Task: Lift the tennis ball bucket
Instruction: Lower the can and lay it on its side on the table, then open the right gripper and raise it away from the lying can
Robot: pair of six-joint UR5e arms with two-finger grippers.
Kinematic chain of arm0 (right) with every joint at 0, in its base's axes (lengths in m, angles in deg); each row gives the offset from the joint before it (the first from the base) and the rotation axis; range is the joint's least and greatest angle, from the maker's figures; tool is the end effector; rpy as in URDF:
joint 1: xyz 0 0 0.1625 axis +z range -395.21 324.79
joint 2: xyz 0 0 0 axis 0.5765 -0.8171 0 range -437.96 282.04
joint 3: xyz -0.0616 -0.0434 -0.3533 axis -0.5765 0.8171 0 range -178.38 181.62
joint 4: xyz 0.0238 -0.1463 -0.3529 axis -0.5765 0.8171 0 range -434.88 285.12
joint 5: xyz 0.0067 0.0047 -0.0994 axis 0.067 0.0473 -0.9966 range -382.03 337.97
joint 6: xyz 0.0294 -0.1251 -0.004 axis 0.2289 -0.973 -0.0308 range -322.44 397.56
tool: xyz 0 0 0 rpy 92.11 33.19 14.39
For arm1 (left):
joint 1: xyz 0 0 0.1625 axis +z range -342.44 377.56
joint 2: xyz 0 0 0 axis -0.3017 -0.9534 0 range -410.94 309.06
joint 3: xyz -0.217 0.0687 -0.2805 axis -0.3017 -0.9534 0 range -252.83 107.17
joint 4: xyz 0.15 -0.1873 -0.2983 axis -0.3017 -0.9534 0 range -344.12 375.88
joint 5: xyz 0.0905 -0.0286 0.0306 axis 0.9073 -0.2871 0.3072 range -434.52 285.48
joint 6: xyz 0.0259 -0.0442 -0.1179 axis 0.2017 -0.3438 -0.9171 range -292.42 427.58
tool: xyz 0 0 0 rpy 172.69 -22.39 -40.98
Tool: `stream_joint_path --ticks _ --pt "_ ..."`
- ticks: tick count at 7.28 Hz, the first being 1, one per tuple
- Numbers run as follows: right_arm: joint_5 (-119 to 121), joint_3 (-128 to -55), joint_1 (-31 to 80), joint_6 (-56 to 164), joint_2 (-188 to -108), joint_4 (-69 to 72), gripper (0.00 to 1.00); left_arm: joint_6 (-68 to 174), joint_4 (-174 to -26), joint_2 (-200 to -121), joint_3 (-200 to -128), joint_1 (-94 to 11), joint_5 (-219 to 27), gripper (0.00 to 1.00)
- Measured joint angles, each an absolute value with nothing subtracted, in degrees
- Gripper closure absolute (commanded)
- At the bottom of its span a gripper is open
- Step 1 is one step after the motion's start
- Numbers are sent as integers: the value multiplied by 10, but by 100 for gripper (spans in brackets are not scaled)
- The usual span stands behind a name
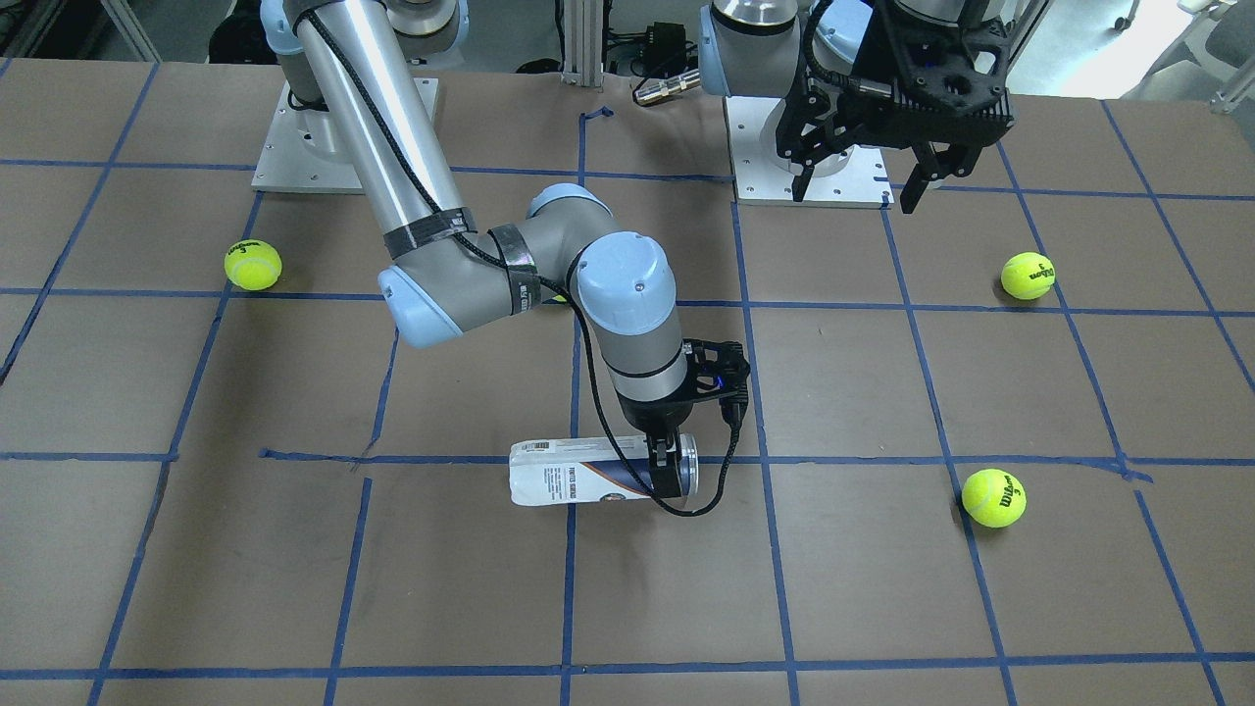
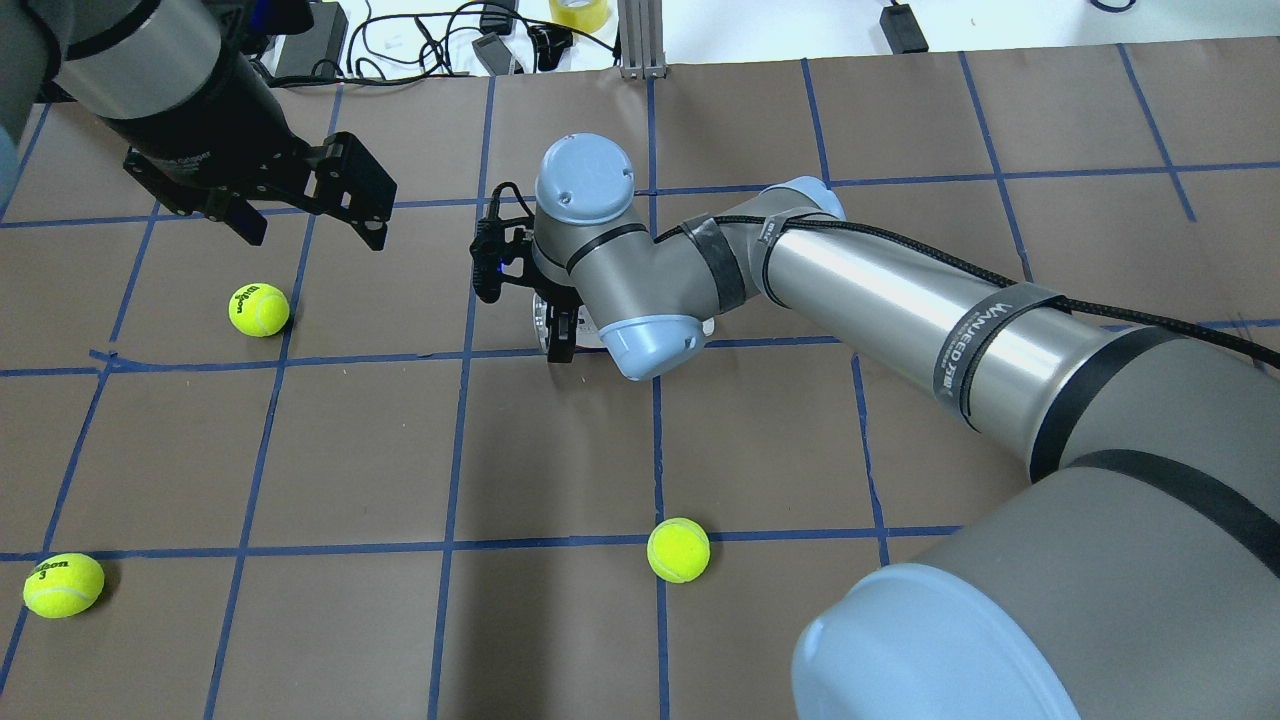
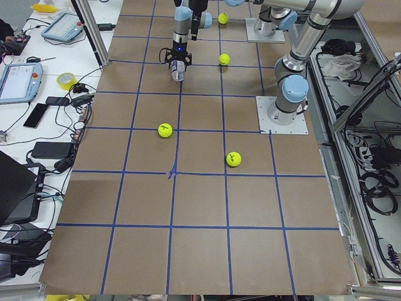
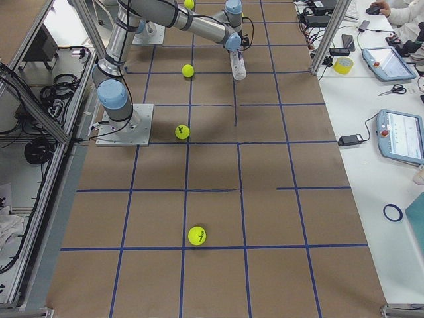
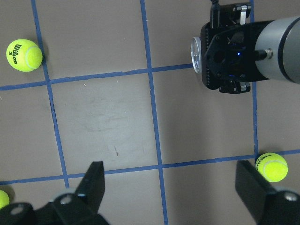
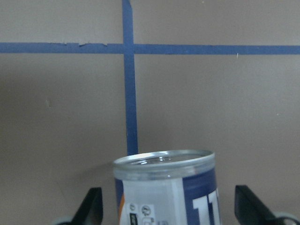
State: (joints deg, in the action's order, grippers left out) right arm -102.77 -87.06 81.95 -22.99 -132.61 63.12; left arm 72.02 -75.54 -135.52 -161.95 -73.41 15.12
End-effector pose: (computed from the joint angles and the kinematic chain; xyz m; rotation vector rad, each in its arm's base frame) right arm 0.4263 -0.4937 0.1573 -2.1194 2.1624 -0.4257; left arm -0.1414 -0.4305 0.4419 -0.1483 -3.1314 0.1339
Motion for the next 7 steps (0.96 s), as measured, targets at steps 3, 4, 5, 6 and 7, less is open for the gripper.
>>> stream_joint_path --ticks 3,4,5,6,7 --pt "-1009 -862 811 -215 -1352 635 0 720 -757 -1355 -1619 -734 150 0" --pt "-1008 -862 794 -204 -1368 634 0 720 -757 -1356 -1619 -733 150 0" --pt "-1008 -862 771 -194 -1384 632 0 720 -757 -1356 -1619 -733 149 0" --pt "-1007 -862 747 -178 -1397 631 0 719 -763 -1355 -1618 -733 148 0" --pt "-1006 -861 721 -158 -1411 630 0 718 -774 -1354 -1618 -733 147 0"
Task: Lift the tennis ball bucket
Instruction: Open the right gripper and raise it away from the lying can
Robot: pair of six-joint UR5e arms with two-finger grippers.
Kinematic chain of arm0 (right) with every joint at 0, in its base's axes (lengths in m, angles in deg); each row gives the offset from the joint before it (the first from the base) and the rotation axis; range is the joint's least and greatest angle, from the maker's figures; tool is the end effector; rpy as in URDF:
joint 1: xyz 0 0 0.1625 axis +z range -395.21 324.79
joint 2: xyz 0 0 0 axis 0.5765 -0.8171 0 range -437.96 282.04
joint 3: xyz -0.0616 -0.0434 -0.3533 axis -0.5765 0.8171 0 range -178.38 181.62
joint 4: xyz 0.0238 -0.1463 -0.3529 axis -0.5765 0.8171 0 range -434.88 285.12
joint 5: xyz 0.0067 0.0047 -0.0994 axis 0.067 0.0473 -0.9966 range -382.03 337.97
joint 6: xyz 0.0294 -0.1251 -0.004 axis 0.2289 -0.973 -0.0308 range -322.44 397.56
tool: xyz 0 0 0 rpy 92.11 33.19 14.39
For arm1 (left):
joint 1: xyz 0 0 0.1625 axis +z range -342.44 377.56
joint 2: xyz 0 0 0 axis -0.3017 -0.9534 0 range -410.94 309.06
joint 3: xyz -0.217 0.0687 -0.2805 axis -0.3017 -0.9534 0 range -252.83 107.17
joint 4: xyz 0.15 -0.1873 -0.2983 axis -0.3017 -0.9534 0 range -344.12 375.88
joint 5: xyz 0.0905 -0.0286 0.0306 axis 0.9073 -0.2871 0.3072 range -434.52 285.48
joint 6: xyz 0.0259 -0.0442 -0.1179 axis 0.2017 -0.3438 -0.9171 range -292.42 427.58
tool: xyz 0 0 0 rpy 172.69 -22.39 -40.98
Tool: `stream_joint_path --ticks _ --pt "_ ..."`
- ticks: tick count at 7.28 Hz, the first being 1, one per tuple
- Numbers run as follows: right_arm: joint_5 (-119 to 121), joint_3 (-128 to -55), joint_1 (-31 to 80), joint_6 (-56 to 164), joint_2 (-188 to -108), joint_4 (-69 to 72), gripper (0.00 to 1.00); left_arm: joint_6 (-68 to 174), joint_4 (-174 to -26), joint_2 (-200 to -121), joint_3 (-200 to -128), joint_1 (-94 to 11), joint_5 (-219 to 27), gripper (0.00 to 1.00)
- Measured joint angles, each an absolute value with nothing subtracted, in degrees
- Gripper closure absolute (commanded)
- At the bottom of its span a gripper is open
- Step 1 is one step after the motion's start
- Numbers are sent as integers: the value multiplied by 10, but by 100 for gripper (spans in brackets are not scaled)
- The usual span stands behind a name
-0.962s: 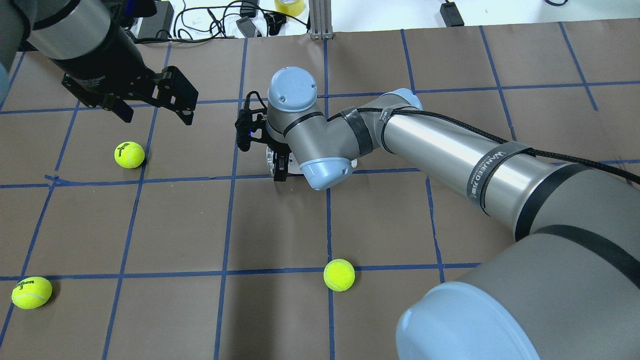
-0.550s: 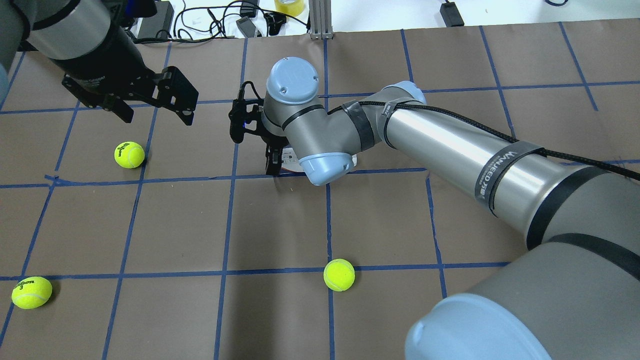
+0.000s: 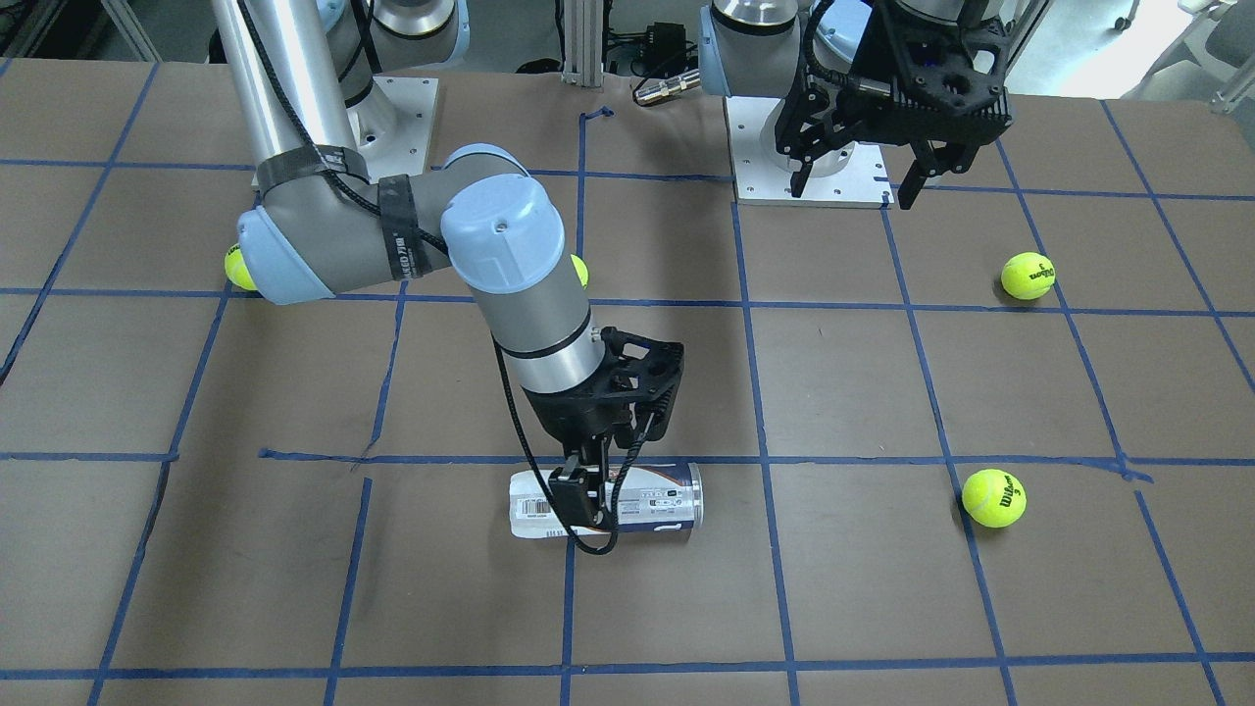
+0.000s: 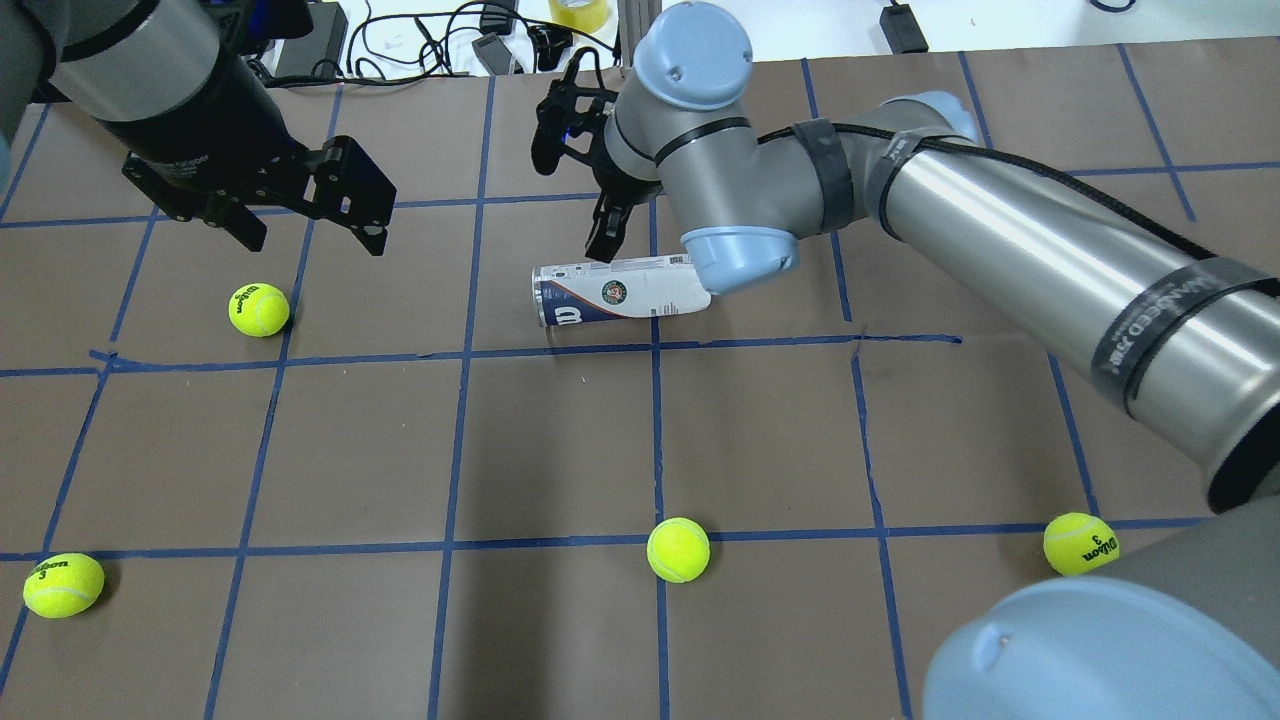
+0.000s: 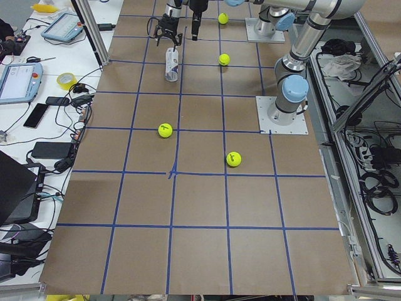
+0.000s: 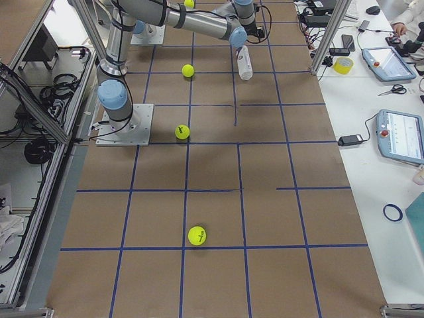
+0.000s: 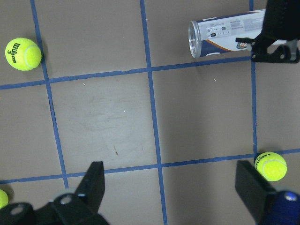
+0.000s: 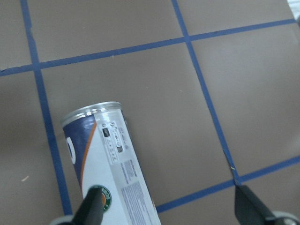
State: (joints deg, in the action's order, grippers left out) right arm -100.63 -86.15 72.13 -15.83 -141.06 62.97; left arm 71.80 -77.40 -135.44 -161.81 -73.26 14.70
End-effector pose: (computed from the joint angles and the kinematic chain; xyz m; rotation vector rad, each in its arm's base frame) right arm 0.3394 -0.5549 0.2583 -1.7888 2.4139 -0.6786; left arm -0.1411 -0.4267 0.4401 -0.1381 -3.1252 0.0891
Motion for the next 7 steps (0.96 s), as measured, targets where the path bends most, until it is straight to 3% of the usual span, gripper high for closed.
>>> stream_joint_path --ticks 3,7 --pt "-1007 -864 653 -85 -1461 599 0 720 -777 -1390 -1623 -718 133 0" --pt "-1012 -862 573 55 -1510 517 0 757 -671 -1527 -1628 -714 69 0"
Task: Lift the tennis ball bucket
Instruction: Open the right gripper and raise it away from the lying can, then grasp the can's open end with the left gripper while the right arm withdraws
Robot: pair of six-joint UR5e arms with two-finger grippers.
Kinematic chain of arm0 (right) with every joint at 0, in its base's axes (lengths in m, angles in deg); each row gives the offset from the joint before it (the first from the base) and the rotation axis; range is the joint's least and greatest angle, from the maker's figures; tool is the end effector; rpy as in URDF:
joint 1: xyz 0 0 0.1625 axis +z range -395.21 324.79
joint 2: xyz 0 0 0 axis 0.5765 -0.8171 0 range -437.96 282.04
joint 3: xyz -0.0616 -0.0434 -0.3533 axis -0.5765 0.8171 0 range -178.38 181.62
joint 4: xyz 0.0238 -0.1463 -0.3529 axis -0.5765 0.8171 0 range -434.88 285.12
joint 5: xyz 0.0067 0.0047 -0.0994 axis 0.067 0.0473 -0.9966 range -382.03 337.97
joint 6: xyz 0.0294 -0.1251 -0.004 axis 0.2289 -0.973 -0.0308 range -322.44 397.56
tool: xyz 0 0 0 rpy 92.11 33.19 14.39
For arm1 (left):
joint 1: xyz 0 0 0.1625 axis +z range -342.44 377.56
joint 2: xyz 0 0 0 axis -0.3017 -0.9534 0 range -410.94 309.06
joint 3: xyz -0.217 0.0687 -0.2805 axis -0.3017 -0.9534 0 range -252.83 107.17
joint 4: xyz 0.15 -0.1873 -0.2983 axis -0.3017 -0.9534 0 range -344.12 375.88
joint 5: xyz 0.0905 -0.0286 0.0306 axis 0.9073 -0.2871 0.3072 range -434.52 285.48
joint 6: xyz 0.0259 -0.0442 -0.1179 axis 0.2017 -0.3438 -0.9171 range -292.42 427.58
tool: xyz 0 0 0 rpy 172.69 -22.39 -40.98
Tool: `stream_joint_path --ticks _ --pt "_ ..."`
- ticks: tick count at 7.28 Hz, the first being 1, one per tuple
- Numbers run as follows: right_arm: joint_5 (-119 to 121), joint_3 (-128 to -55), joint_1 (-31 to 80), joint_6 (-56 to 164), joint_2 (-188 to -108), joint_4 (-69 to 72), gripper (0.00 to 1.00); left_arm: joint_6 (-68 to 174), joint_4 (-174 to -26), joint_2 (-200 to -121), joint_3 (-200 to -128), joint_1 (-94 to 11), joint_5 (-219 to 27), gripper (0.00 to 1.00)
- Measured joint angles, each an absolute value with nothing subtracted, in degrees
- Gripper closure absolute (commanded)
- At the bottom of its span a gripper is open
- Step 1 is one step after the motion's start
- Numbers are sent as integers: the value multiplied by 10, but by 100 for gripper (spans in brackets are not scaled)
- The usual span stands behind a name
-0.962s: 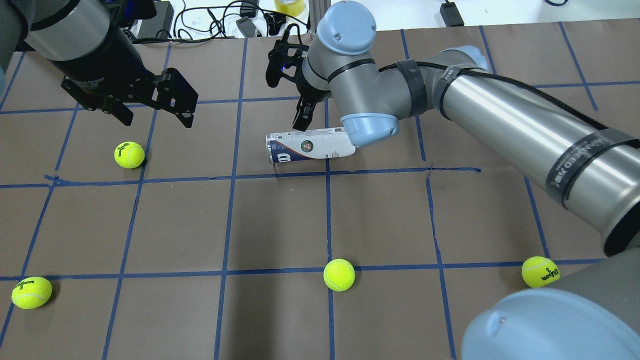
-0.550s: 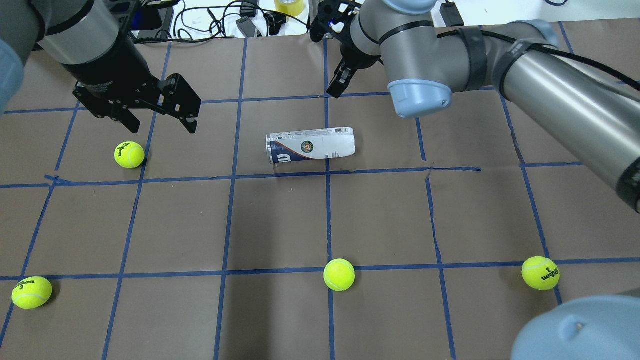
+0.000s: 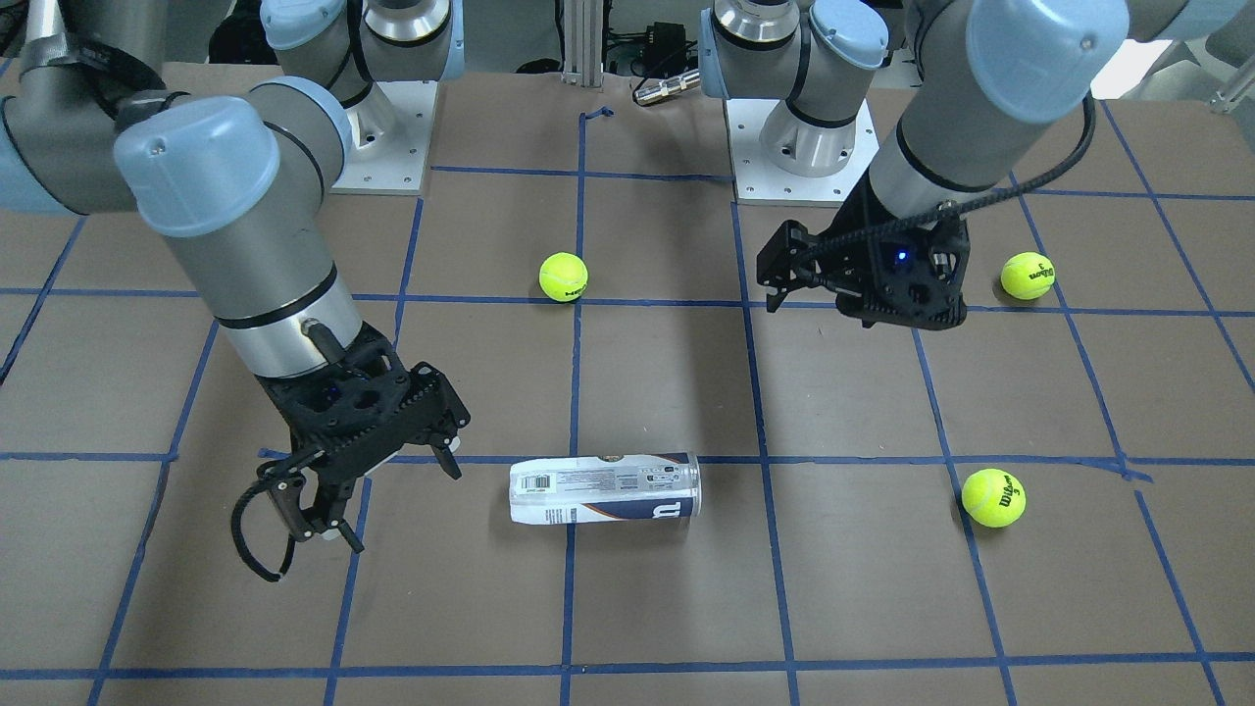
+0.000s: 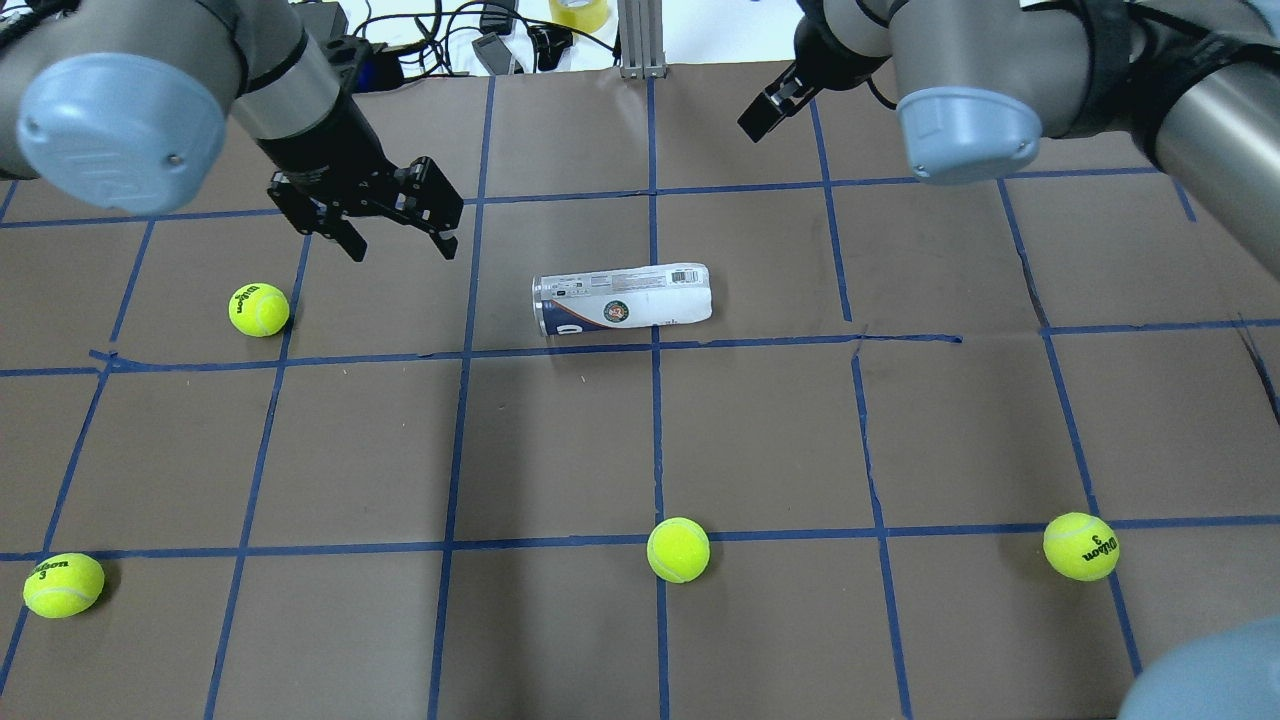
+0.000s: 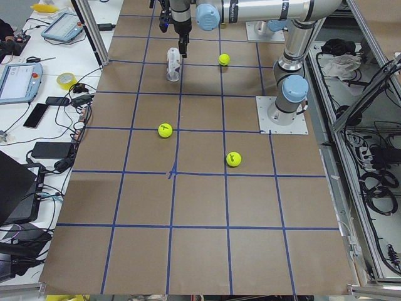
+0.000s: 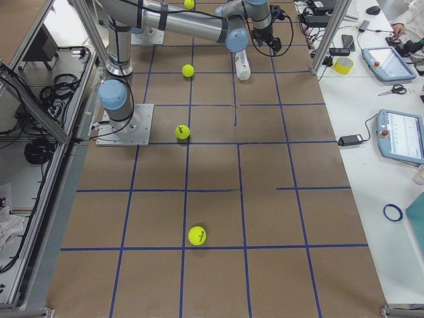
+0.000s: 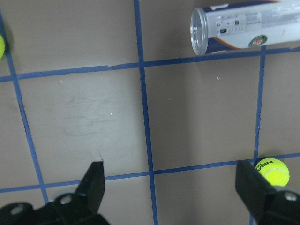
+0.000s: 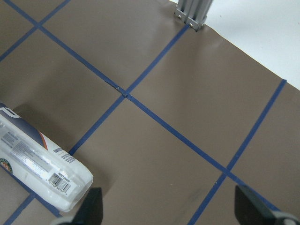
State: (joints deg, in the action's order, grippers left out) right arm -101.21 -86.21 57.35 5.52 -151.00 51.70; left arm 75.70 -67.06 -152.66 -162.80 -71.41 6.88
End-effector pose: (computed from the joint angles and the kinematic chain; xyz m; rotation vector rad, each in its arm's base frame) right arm 0.1836 -0.5842 0.3362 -0.9420 2.8406 -0.6291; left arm -0.1432 -0.5166 0.3088 -0.1754 -2.9786 -0.1023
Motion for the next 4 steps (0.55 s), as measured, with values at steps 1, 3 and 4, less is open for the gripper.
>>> stream_joint_path --ticks 1,3,4 --pt "-1014 -862 549 79 -1520 485 0 768 -632 -1570 -1627 -712 30 0" --pt "-1022 -860 496 113 -1540 421 0 789 -598 -1638 -1627 -682 -96 0" --pt "-1037 -860 488 135 -1561 385 0 795 -592 -1663 -1628 -668 -140 1"
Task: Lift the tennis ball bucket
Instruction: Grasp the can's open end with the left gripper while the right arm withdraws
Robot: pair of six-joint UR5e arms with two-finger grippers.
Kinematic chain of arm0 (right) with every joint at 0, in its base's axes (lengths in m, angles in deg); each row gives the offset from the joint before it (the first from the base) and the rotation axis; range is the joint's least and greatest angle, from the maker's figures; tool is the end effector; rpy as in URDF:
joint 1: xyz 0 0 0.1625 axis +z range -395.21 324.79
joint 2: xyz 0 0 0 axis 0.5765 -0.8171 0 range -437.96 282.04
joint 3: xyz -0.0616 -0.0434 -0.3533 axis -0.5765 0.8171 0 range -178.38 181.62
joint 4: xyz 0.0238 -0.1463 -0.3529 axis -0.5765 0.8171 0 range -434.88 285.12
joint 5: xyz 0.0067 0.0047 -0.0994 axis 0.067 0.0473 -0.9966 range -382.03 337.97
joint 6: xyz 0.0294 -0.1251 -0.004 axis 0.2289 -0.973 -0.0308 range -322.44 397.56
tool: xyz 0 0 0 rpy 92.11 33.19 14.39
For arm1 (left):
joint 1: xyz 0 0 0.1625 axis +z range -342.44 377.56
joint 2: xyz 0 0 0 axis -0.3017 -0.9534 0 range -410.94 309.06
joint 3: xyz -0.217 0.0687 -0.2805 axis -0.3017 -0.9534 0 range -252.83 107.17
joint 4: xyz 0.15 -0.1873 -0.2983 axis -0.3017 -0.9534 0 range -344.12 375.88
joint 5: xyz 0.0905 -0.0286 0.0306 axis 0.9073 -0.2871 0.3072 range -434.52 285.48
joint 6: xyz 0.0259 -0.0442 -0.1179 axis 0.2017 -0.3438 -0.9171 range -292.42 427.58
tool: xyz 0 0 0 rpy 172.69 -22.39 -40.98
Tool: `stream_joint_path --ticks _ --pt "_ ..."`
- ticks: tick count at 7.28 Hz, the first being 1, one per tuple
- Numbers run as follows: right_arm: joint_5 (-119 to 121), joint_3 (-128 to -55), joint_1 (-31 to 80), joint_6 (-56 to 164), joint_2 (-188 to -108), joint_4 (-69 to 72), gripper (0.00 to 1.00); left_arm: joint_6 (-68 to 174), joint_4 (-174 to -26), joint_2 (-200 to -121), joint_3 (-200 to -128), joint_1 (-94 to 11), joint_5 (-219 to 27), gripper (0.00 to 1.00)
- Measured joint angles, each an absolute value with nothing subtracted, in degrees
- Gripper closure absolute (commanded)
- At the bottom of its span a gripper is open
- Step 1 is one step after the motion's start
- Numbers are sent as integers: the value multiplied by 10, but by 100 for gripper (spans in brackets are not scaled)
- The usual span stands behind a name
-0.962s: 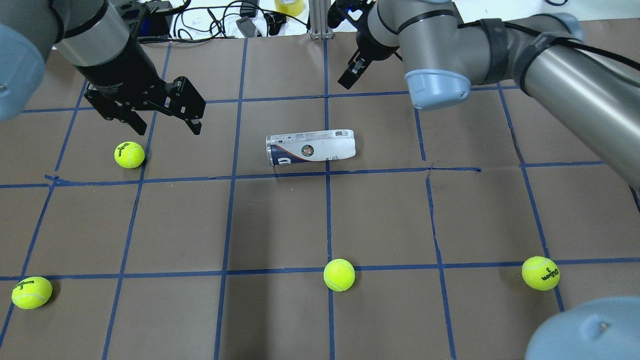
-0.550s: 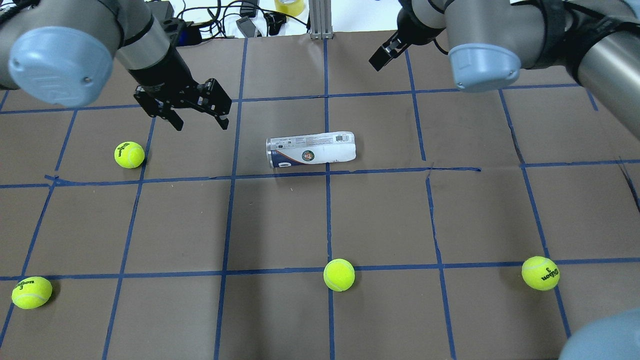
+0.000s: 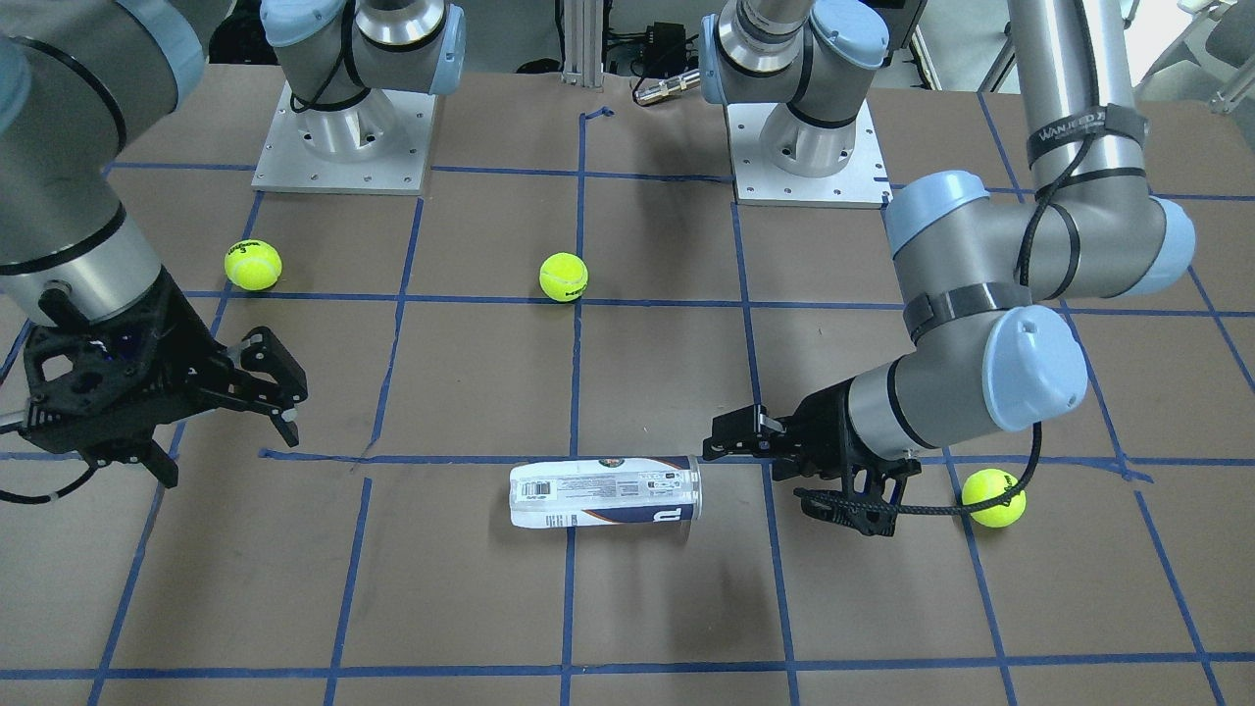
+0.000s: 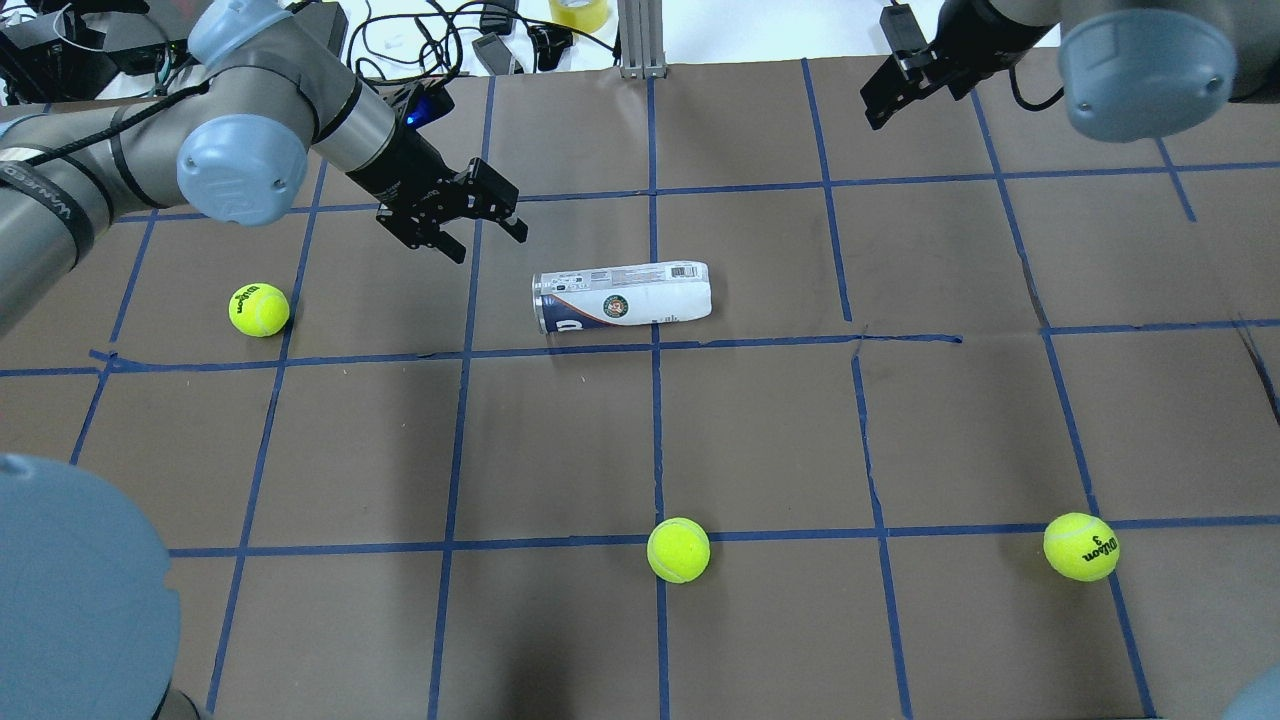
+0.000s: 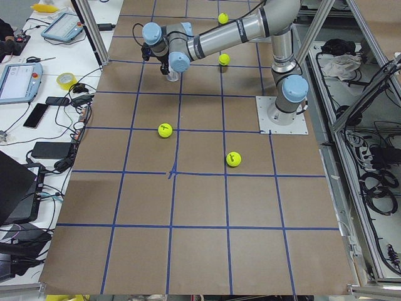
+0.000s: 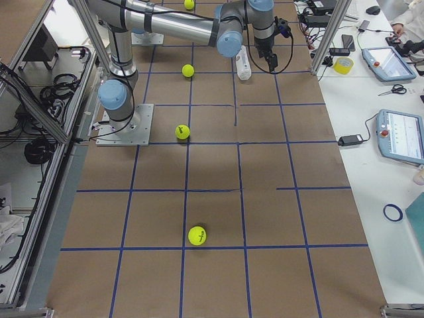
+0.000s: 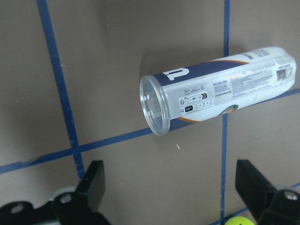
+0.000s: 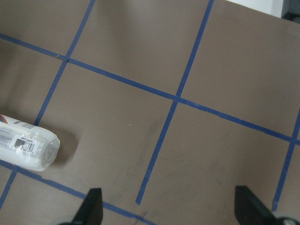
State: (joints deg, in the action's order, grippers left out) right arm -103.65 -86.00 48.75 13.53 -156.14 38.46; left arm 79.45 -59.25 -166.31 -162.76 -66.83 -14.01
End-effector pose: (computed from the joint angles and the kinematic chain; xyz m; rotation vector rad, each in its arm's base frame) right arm 0.0927 -0.5683 0.3577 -0.5015 2.9940 -0.4151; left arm -0.1412 -0.5736 0.2075 -0.0796 -2.6029 -0.1307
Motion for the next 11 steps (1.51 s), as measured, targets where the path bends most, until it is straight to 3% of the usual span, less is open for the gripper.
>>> stream_joint_path --ticks 3,4,6,7,9,10,11 --pt "-1061 -838 503 248 -1597 266 0 804 -588 -1738 -1631 -660 -254 1" --pt "-1085 -823 537 273 -1603 247 0 809 -588 -1755 -1635 -659 -278 6" --pt "-1130 -810 592 345 -1637 205 0 816 -588 -1766 -1652 -658 -310 6" --pt "-1136 -809 597 368 -1652 196 0 817 -588 -1766 -1663 -657 -333 15" --pt "-1135 -810 599 414 -1672 192 0 817 -587 -1763 -1673 -654 -350 78" --pt "-1140 -810 596 420 -1677 191 0 812 -587 -1759 -1673 -654 -352 92" --pt "-1148 -811 586 420 -1679 191 0 797 -588 -1751 -1672 -653 -354 100"
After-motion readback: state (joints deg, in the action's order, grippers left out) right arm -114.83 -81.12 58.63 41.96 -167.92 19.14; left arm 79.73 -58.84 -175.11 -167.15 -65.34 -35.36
